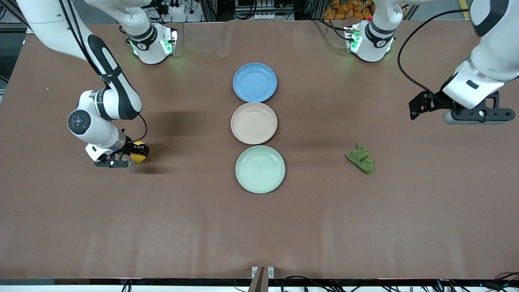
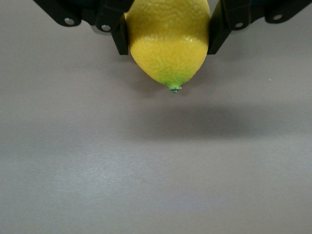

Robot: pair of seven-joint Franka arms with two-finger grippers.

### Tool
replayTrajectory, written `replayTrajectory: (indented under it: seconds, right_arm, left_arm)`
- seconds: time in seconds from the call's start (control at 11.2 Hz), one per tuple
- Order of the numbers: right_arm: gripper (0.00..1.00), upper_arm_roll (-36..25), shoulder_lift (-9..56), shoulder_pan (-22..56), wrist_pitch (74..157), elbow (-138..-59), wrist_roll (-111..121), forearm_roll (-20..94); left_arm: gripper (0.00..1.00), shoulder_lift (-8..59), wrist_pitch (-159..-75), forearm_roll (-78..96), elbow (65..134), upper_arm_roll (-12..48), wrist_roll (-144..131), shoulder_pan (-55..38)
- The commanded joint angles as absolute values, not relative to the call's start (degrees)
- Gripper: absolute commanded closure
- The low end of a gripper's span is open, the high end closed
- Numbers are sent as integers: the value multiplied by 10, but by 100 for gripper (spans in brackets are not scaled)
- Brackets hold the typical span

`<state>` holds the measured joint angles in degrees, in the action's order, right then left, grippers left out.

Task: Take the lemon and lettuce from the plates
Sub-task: 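Lower the lemon onto the table with the right gripper and release it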

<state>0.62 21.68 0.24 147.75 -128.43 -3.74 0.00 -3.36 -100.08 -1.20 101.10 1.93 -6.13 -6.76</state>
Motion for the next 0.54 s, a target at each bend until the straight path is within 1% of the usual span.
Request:
replayTrajectory:
  seconds: [0.0, 0.09, 0.18, 0.27, 0.45]
  right_arm:
    - [56, -4, 209, 6, 1475, -1283, -33, 10]
    - [23, -6, 206, 8, 1473, -1284, -36, 11]
    - [0, -7, 193, 9, 1463, -1283, -42, 11]
    - [0, -8, 174, 11, 1433, -1278, -43, 11]
    - [0, -45, 134, 46, 1348, -1249, -56, 11]
  left_arm:
    - [0, -6, -890, -8, 919, 20, -34, -69]
    - [0, -4, -889, -9, 905, 20, -34, -70]
    - [0, -4, -889, -5, 899, 20, -33, -69]
    - [0, -5, -889, -4, 884, 20, -33, -66]
    - [0, -7, -891, -1, 879, 20, -33, -66]
